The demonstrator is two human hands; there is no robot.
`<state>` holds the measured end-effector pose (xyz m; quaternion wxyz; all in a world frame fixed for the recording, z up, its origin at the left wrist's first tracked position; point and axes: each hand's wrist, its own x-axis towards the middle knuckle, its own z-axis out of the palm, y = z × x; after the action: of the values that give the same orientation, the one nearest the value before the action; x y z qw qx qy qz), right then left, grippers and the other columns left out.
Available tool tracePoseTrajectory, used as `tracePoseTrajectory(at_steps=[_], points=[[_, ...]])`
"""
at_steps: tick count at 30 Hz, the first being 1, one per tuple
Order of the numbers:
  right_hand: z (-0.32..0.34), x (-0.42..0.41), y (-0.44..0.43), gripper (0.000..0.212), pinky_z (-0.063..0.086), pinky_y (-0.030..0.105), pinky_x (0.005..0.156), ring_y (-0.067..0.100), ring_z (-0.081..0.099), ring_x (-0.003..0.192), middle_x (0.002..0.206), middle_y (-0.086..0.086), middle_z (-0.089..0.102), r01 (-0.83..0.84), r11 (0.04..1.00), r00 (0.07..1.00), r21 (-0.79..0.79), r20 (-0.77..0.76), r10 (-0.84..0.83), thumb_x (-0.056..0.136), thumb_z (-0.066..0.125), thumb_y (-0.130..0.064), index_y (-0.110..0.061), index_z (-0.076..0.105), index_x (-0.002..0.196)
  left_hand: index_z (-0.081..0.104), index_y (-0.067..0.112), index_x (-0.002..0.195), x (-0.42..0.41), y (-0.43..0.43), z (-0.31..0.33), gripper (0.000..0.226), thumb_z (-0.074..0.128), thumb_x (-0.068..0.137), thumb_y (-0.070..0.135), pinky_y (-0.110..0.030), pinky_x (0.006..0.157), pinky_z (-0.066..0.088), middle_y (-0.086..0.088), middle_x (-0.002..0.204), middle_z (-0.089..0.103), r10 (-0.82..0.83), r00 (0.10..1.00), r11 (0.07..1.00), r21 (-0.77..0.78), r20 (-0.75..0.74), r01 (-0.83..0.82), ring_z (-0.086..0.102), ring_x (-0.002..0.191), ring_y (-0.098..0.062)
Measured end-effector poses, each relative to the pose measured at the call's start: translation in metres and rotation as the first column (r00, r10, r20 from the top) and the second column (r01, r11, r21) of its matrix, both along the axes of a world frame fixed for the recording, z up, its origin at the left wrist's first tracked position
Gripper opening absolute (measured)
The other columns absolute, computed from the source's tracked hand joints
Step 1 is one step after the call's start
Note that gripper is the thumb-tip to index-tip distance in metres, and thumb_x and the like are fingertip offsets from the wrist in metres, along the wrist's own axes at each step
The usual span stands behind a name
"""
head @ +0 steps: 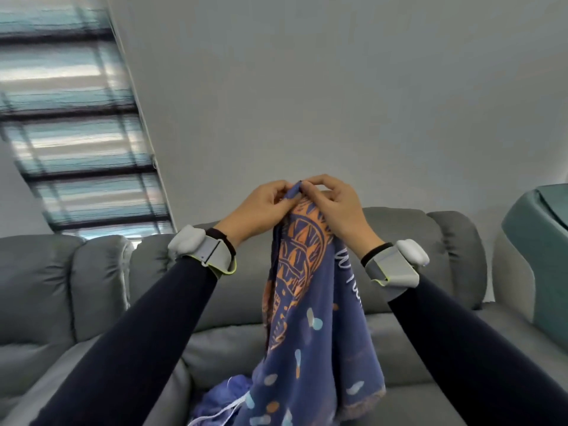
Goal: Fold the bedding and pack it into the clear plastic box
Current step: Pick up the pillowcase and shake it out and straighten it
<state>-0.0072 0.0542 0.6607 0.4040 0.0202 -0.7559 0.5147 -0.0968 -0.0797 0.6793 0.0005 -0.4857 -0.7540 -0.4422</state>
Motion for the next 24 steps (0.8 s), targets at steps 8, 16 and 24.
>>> tracePoseTrajectory(at_steps=[8,16,24], points=[[-0.046,0.003,-0.013,0.018,0.044,0.021,0.053,0.008,0.058,0.056,0.059,0.002,0.067,-0.167,0.972,0.975,-0.165,0.121,0.188,0.079,0.076,-0.024,-0.011,0.064,0.073,0.031,0.023,0.061,-0.009,0.005,0.05,0.041,0.039,0.101,0.025,-0.029,0.058,0.02,0.007,0.056,0.036,0.346,0.873,0.937,0.164,-0.344,-0.307,0.039,0.062,-0.018],[-0.172,0.007,-0.016,0.054,0.047,0.04,0.06,-0.002,0.042,0.062,0.06,0.002,0.059,-0.053,0.991,0.906,0.12,0.424,-0.002,0.073,0.062,-0.072,-0.018,0.061,0.07,0.027,0.025,0.058,-0.039,-0.015,0.144,0.042,0.037,0.099,0.03,-0.029,0.059,0.021,0.004,0.055,0.03,0.448,0.779,0.888,0.319,-0.439,-0.331,0.033,0.055,-0.014],[-0.251,0.015,-0.007,0.022,0.043,0.029,0.061,-0.003,0.046,0.052,0.054,-0.019,0.057,-0.032,0.991,0.741,0.131,0.668,-0.065,0.084,0.068,-0.037,-0.043,0.058,0.065,0.034,0.025,0.064,-0.042,-0.038,0.17,0.034,0.035,0.097,0.031,-0.032,0.061,0.03,-0.002,0.063,0.042,0.567,0.707,0.814,0.419,-0.423,-0.402,0.048,0.06,-0.014]])
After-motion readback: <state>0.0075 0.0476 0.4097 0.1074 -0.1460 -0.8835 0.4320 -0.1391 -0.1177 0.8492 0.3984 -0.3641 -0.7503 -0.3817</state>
